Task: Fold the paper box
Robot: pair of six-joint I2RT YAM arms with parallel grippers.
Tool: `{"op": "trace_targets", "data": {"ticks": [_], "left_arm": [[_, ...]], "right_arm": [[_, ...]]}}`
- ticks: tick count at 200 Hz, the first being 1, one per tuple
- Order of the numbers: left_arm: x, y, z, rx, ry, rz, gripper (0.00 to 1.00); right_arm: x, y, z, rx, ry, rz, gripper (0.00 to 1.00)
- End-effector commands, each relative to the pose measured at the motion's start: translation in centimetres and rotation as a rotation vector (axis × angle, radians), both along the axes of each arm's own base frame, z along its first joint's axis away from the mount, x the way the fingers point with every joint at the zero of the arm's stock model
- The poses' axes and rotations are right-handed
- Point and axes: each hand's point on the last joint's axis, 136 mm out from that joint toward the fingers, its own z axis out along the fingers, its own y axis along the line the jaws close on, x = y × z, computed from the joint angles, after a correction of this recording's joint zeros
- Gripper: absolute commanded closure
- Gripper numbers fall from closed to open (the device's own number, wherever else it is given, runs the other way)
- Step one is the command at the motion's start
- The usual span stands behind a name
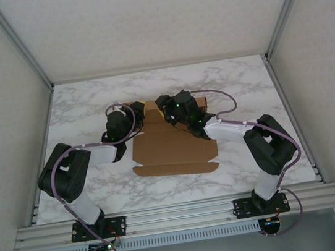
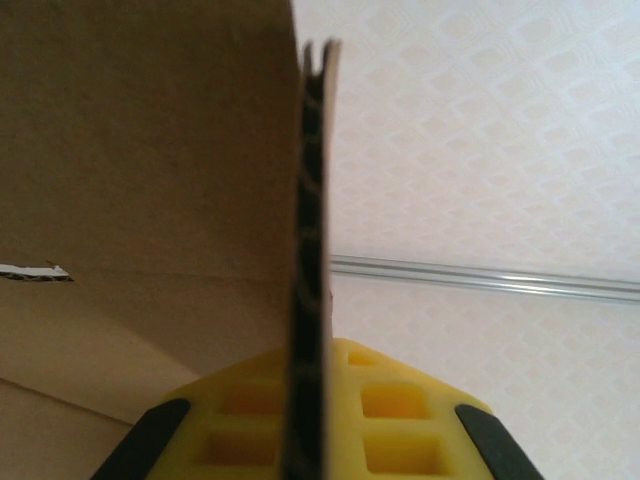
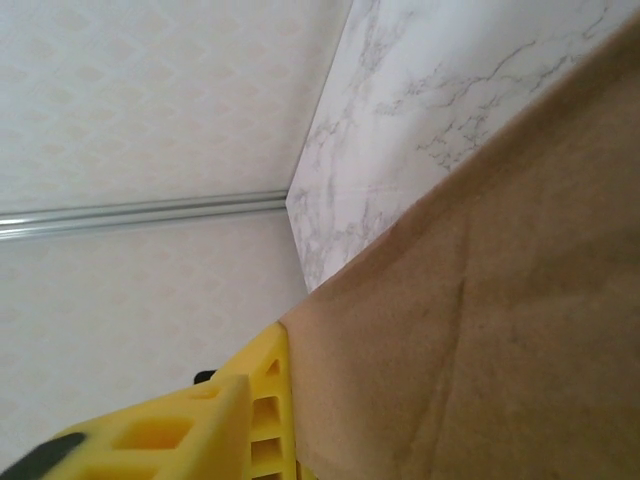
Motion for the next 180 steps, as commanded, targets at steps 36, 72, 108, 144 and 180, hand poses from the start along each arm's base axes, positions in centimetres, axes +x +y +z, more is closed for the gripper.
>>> {"op": "trace_targets", "data": {"ticks": [36,72,108,144,180], "left_arm": [[-1.7,-1.2,-3.7,0.007,0.122,-0.061,0.97],[-2.0,-0.9,-3.7,0.034,0.135,-0.063,0.81],[-3.0,0.5,-2.6,0.154,0.136,-0.056,0.60],[-5.4,5.3,-1.4,0.389,0.184,0.056,0.54],[-7.0,8.7,1.6,0.597,0.192,0.092,0.51]], "right_arm": [[0.5,0.6,-0.4,0.015,-0.014,-0.051,0.79],[0.5,-0.2,-1.0,-0.025,-0.019,-0.063,0.89],[0.5,-1.6,-1.1,-0.086,-0.045,-0.073,0.92],[0.3,-3.1,-1.4,-0.158,-0.042,-0.041,0.94],[0.5,-4.7,-1.8,-0.176,-0.010,0.004,0.95]]}}
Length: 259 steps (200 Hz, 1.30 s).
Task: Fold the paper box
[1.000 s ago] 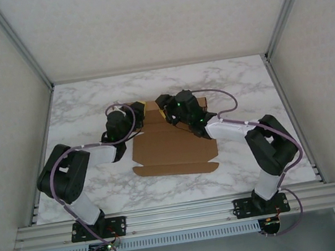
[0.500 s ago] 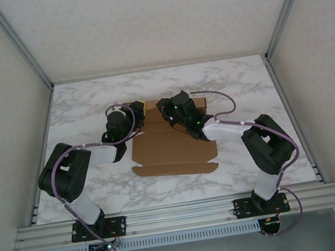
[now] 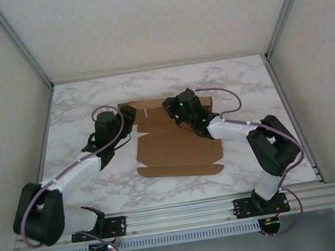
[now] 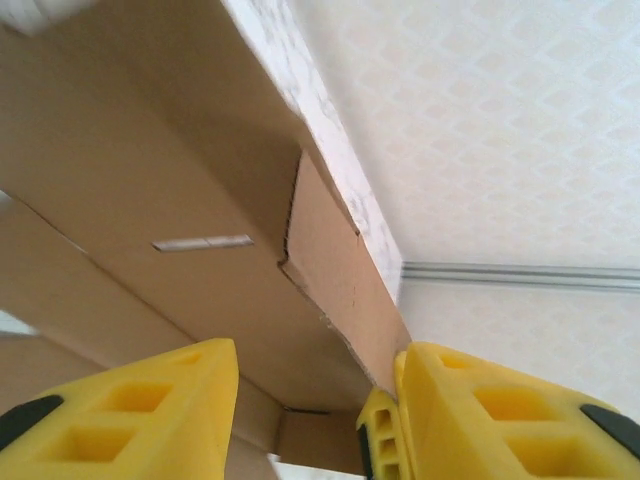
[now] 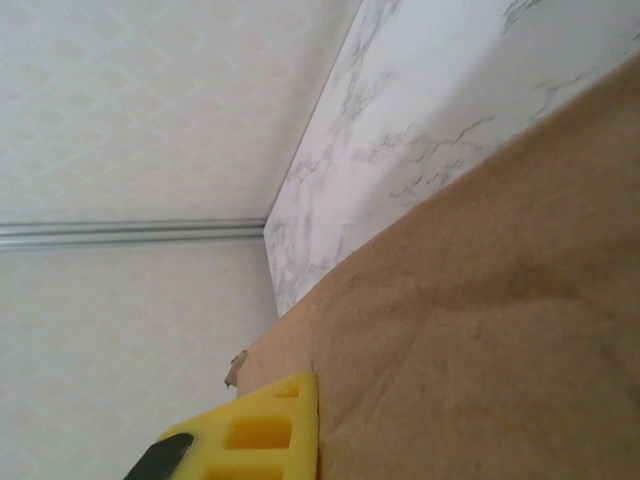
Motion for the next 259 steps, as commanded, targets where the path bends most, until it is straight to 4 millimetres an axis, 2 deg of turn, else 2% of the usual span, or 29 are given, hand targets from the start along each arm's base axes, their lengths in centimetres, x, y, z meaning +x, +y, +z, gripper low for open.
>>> {"op": "trace_targets", "data": {"ticks": [1,17,36,49,71,104,139,191,234,259], "left_arm": [[-1.6,3.5,-0.8,0.250,0.089,0.032,0.51],[-1.5,4.5,0.7,0.308,0.076,0.031,0.49],[-0.8,4.7,2.3,0.358,0.053,0.008,0.49],[-0.1,3.9,3.1,0.367,0.031,-0.042,0.49],[0.7,1.0,4.0,0.337,-0.008,-0.186,0.50],[1.0,-2.4,3.0,0.262,0.010,-0.355,0.51],[0.5,-5.0,2.3,0.217,0.009,-0.437,0.54],[0.5,-5.8,1.2,0.226,0.020,-0.443,0.57],[0.2,-6.7,-1.6,0.232,0.068,-0.449,0.57],[0.2,-7.6,-2.2,0.204,0.067,-0.456,0.57]], "right_arm": [[-0.6,-1.6,-1.2,-0.069,0.035,0.042,0.95],[-0.6,-1.8,-1.2,-0.052,0.043,0.080,0.95],[-0.9,-1.9,-1.2,-0.043,0.047,0.128,0.96],[-1.1,-2.1,-1.0,-0.029,0.039,0.155,0.96],[-1.5,-2.5,-0.4,-0.012,0.019,0.207,0.96],[-2.3,-2.8,-0.2,-0.025,-0.003,0.255,0.96],[-2.5,-2.9,-0.3,-0.002,-0.004,0.249,0.95],[-2.7,-3.0,-0.8,0.012,0.007,0.240,0.95],[-2.8,-2.8,-0.8,0.014,0.007,0.239,0.95],[-2.9,-2.5,-1.0,0.010,0.011,0.243,0.95]]}}
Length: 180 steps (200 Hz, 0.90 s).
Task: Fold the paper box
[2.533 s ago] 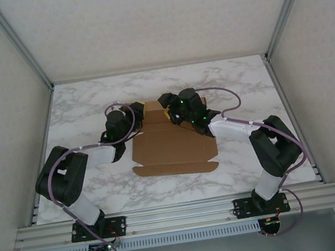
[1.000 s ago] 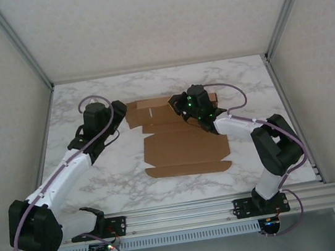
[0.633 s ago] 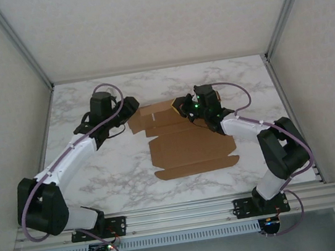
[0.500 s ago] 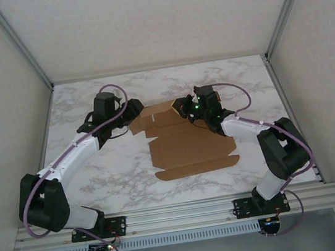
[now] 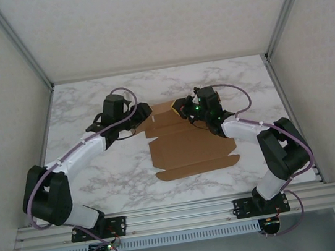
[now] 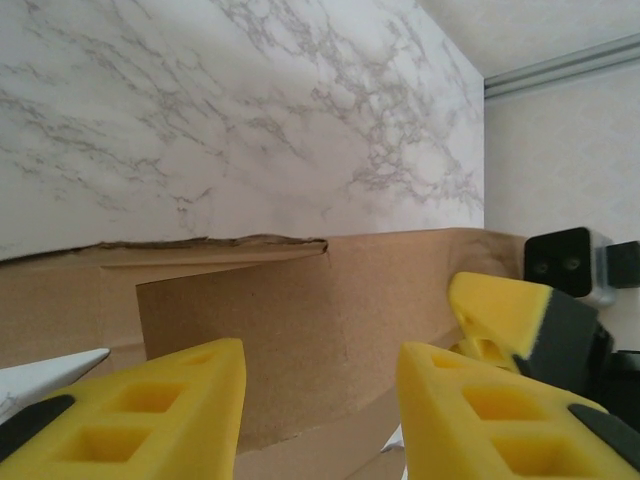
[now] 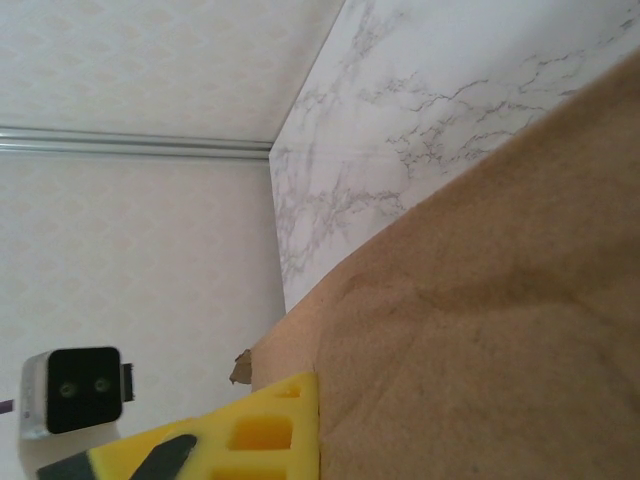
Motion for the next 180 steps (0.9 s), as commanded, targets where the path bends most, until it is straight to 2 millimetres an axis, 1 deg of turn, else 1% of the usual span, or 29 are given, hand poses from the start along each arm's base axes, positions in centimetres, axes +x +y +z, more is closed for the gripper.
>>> {"op": "trace_targets", "data": {"ticks": [1,29,44,84,106,120,140,152,163,180], "left_arm": [[0.1,-1.1,-0.8,-0.031,0.001,-0.003,0.57],[0.7,-2.6,-0.1,-0.091,-0.018,-0.006,0.57],[1.1,-3.2,0.2,-0.107,-0.026,0.001,0.59],[1.7,-3.2,0.7,-0.129,-0.043,0.026,0.68],[1.6,-3.2,0.3,-0.128,-0.038,0.030,0.75],[1.6,-3.1,0.2,-0.123,-0.037,0.030,0.77],[1.5,-2.7,-0.2,-0.102,-0.035,0.036,0.75],[1.6,-2.0,-0.6,-0.073,-0.030,0.050,0.68],[1.6,-1.1,-0.7,-0.043,-0.033,0.070,0.61],[1.3,0.4,-0.1,-0.013,-0.062,0.095,0.58]], "right_arm": [[-1.0,0.2,-1.0,-0.015,0.034,0.014,0.95],[-1.1,0.9,-1.3,-0.009,0.037,0.021,0.95],[-1.2,1.3,-1.4,-0.007,0.042,0.028,0.95],[-1.3,1.7,-1.6,-0.001,0.053,0.032,0.95],[-1.3,1.7,-1.6,0.001,0.055,0.030,0.95],[-1.2,1.7,-1.6,0.000,0.057,0.028,0.95],[-1.2,1.4,-1.6,-0.013,0.056,0.016,0.95],[-1.3,0.9,-1.8,-0.031,0.058,-0.009,0.95],[-1.2,0.3,-1.5,-0.045,0.044,-0.031,0.95],[-1.2,-0.2,-1.2,-0.070,0.036,-0.041,0.95]]}}
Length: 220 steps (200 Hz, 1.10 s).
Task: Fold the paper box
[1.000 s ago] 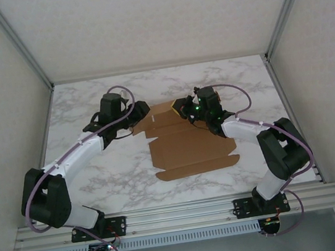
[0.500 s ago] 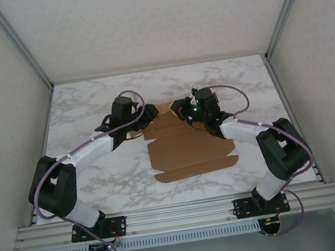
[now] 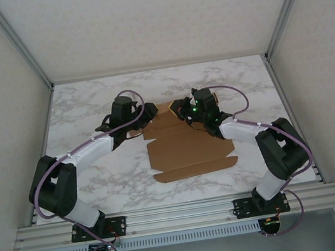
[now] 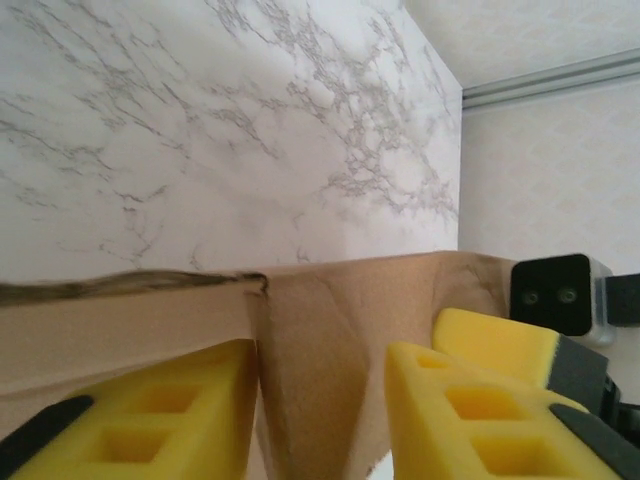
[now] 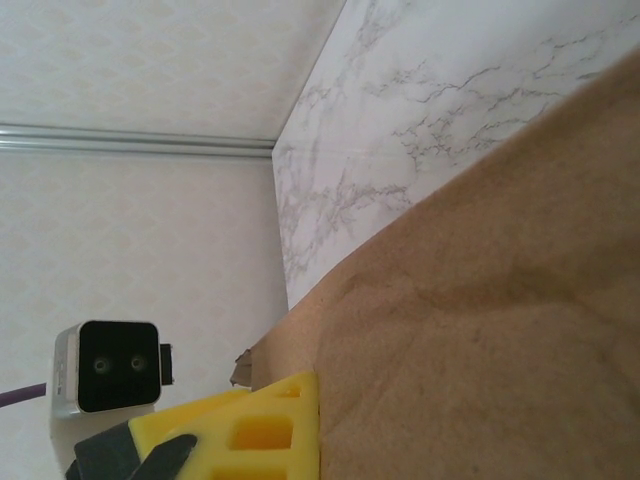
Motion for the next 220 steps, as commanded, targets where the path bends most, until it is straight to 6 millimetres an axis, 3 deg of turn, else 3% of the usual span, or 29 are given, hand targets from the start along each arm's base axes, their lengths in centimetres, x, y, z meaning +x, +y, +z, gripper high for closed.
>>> {"op": "trace_targets", "data": {"ticks": [1,52,63,85,113,220], "left_arm": [[-0.1,2.4,0.9,0.061,-0.053,0.054,0.58],[-2.6,5.1,2.0,0.124,-0.151,0.100,0.59],[-3.2,5.4,0.8,0.164,-0.145,0.110,0.60],[-4.0,5.8,-3.6,0.267,-0.049,0.114,0.64],[-4.9,5.8,-7.4,0.279,0.029,0.107,0.64],[-3.7,5.1,-11.9,0.337,0.062,0.074,0.50]], "right_arm": [[-0.8,-1.1,-1.2,-0.070,0.038,-0.029,0.95],[-0.8,-1.8,-0.5,-0.081,0.022,-0.063,0.95],[-0.8,-1.7,-0.6,-0.079,0.024,-0.062,0.95],[-0.8,-1.8,-0.7,-0.073,0.029,-0.065,0.95],[-0.8,-1.8,-0.8,-0.043,0.053,-0.068,0.95],[-0.6,-1.5,0.6,0.093,0.077,-0.051,0.95]]}}
